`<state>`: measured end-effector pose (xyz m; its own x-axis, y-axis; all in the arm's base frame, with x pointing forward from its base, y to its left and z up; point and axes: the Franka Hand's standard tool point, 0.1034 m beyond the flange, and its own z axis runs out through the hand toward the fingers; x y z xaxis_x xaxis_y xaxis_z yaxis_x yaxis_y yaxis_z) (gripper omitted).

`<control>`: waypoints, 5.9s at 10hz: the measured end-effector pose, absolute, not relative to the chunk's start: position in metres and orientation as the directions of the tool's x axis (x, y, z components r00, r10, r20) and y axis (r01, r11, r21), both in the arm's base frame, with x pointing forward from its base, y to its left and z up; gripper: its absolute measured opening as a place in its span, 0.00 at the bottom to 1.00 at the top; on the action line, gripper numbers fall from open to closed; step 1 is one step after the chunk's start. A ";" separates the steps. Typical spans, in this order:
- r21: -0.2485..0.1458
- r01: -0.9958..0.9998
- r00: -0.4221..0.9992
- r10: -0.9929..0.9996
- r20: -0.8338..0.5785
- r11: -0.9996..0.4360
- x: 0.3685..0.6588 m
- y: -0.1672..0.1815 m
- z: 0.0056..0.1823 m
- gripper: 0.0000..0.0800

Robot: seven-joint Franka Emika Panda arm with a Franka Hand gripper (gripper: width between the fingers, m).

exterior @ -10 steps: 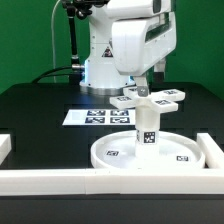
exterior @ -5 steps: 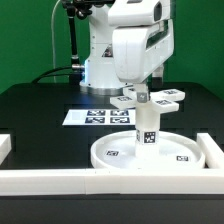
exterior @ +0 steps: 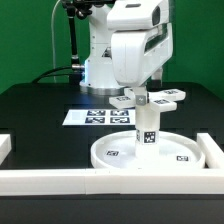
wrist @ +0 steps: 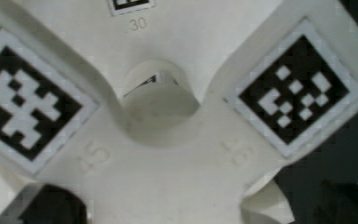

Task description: Assemble round table

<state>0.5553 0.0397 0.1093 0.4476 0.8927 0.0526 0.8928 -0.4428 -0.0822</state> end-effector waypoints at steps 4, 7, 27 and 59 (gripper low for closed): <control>-0.084 0.887 0.460 0.887 0.051 -0.455 0.555 0.038 0.108 0.55; -0.085 0.877 0.478 0.877 0.049 -0.473 0.555 0.037 0.108 0.55; -0.172 -0.653 0.753 -0.657 -0.039 -0.738 0.562 0.035 0.107 0.55; -0.198 -0.544 0.839 -0.533 -0.108 -0.816 0.565 0.058 0.129 0.81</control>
Offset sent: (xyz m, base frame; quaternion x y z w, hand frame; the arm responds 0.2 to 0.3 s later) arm 0.0000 0.0000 0.0000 0.0000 0.0000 0.0000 1.0000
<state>0.5647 0.0584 0.1286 0.8392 -0.5331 -0.1076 -0.5436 -0.8156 -0.1984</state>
